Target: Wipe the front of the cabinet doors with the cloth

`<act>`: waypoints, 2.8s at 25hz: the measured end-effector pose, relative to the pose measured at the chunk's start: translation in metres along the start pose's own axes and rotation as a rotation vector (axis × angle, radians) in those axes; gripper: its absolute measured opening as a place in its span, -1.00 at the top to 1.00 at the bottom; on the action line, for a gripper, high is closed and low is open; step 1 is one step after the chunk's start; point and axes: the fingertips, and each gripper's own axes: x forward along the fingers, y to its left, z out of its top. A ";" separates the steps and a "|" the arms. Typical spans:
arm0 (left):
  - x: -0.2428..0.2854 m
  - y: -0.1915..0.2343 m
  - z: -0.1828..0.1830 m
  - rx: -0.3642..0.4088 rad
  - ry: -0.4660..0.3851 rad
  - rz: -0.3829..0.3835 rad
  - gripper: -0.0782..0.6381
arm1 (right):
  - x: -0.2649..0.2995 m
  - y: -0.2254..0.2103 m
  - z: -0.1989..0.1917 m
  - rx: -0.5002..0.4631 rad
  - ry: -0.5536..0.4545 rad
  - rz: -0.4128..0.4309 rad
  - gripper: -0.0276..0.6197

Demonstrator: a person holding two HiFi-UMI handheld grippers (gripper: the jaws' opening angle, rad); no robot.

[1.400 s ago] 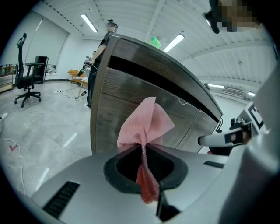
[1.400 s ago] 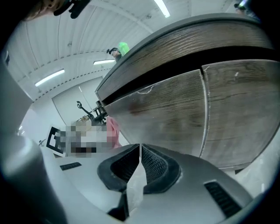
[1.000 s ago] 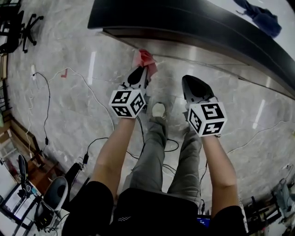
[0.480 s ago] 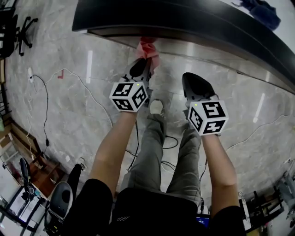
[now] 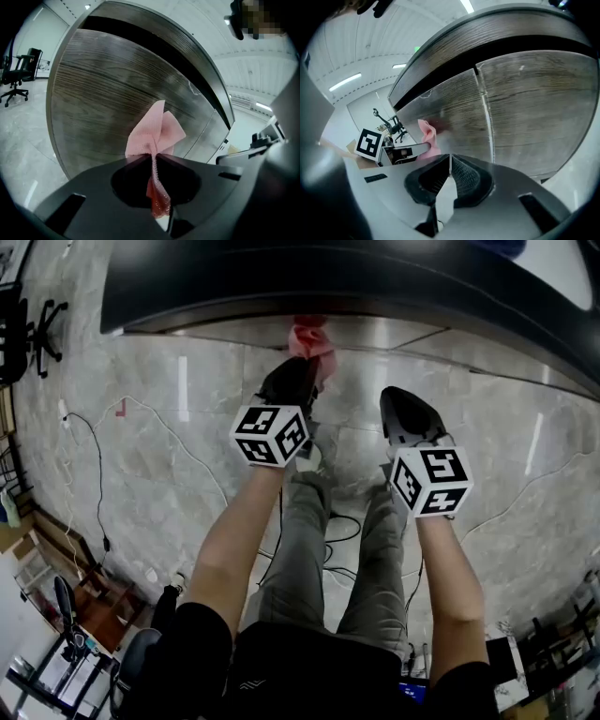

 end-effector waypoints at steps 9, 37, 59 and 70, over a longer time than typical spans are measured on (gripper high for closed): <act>0.041 -0.070 -0.012 0.031 0.043 -0.115 0.69 | -0.041 -0.047 -0.009 0.072 -0.037 -0.054 0.79; -0.015 -0.024 -0.026 -0.023 0.015 -0.054 0.69 | -0.005 0.001 -0.019 0.027 0.038 0.020 0.79; -0.057 0.137 -0.027 -0.162 -0.071 0.201 0.69 | 0.085 0.078 -0.022 -0.040 0.090 0.087 0.79; -0.017 0.121 -0.041 -0.218 -0.045 0.157 0.69 | 0.082 0.063 -0.029 0.007 0.084 0.072 0.79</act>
